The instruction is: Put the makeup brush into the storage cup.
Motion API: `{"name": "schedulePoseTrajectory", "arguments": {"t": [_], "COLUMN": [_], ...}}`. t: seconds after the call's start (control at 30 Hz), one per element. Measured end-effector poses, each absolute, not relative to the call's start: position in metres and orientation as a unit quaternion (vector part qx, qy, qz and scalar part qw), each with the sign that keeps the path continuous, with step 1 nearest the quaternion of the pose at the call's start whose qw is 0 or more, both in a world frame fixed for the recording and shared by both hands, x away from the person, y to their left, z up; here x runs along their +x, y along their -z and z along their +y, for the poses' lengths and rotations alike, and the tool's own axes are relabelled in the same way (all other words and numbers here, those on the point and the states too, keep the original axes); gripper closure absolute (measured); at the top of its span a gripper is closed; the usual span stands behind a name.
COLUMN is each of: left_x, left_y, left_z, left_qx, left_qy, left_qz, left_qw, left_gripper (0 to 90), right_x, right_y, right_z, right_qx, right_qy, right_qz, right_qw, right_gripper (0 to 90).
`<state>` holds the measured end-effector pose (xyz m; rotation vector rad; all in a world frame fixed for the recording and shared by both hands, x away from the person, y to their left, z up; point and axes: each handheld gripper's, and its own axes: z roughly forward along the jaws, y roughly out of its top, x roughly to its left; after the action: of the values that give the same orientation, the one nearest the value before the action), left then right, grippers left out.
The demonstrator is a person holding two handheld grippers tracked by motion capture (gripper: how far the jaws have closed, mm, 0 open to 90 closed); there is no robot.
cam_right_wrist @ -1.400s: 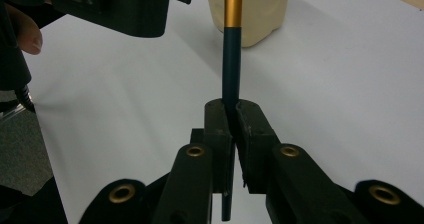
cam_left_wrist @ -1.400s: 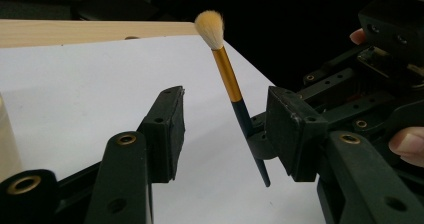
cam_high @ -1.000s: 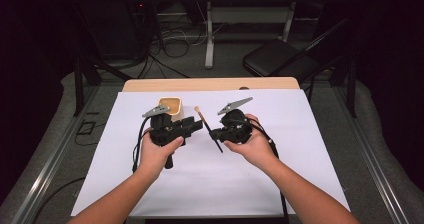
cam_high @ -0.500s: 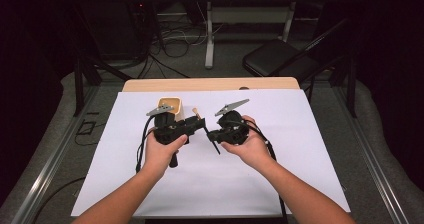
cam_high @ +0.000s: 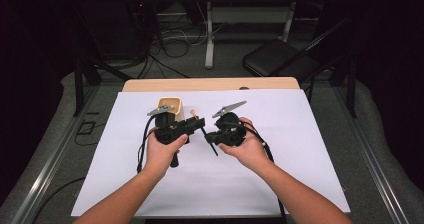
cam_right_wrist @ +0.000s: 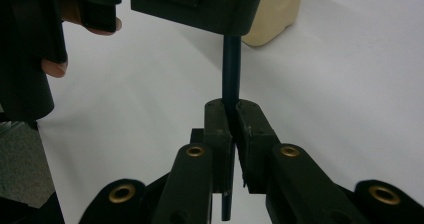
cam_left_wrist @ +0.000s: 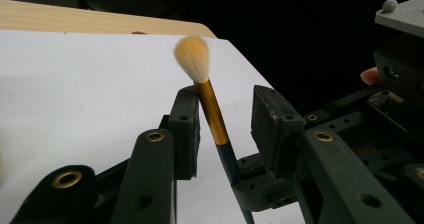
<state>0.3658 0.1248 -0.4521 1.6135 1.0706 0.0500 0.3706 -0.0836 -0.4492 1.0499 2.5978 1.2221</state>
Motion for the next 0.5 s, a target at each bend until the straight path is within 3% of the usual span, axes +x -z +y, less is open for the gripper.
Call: {"name": "schedulePoseTrajectory", "arguments": {"t": [0.5], "left_x": [0.3662], "left_y": [0.454], "left_z": [0.1231], "left_qx": [0.687], "left_qy": [-0.02], "left_qz": [0.46], "left_qw": [0.563], "left_gripper": [70.1], "right_x": [0.3697], "right_y": [0.4505], "right_z": [-0.0829], "right_qx": [0.343], "right_qy": [-0.4], "right_qz": [0.849], "right_qw": [0.039], "right_gripper": [83.9]}}
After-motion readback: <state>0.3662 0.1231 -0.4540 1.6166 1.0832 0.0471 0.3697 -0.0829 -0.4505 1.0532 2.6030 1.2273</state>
